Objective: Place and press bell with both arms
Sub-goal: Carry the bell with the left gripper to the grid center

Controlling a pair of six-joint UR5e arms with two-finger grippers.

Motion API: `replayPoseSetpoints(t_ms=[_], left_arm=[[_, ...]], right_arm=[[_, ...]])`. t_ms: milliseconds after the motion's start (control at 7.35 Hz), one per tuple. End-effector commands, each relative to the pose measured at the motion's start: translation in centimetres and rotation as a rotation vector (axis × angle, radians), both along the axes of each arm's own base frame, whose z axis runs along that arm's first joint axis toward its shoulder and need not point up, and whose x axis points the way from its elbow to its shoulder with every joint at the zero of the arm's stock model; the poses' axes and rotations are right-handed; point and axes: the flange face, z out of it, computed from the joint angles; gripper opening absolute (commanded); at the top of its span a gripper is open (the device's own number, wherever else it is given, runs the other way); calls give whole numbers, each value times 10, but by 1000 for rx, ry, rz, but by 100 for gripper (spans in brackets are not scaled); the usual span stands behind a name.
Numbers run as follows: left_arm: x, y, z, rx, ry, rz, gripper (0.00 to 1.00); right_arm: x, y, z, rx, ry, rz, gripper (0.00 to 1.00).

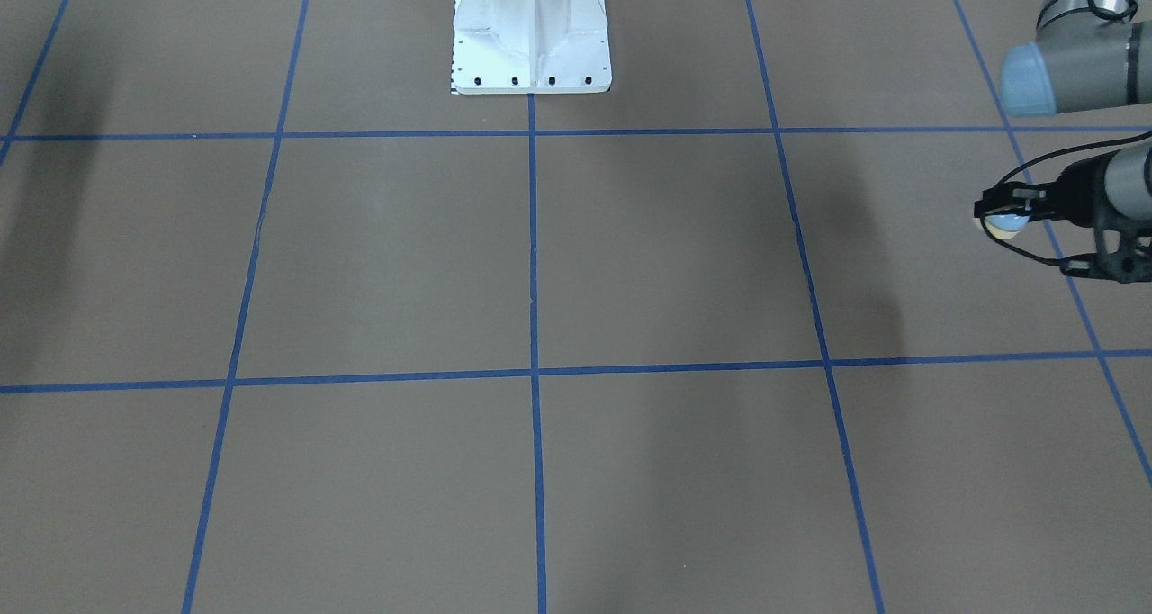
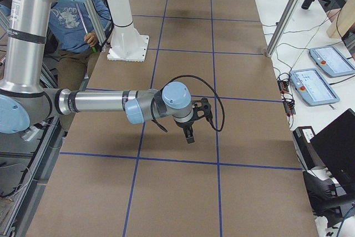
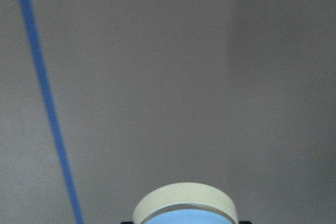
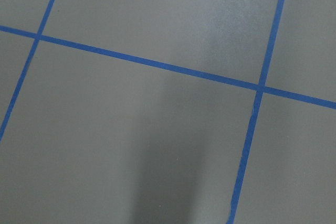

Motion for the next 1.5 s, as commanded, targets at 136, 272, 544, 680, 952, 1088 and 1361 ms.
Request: replayPoseSetpoints(t_ms=[136,272,544,680,952,1088,1361], left_arm=[[181,-9,-163,-21,8,44,0],[244,-15,-209,-54,-8,59,0],[330,-34,-279,-79,-13,71,0],[368,-40,-285,-94,-3,41,0],[424,-33,-276,-148,-8,-15,1],[431,-31,-287,-151,-8,-12,3],[446,-28,-306,-174,-21,-21,14]], right_arm=[[0,3,2,-1,1,0,100],[0,9,5,24,3,-5,100],[1,33,22,34,-2,3,100],[1,33,22,33,-2,3,100],[1,33,22,27,-3,6,100],[0,33,23,0,-10,23,100],[0,33,23,-10,-12,28,100]])
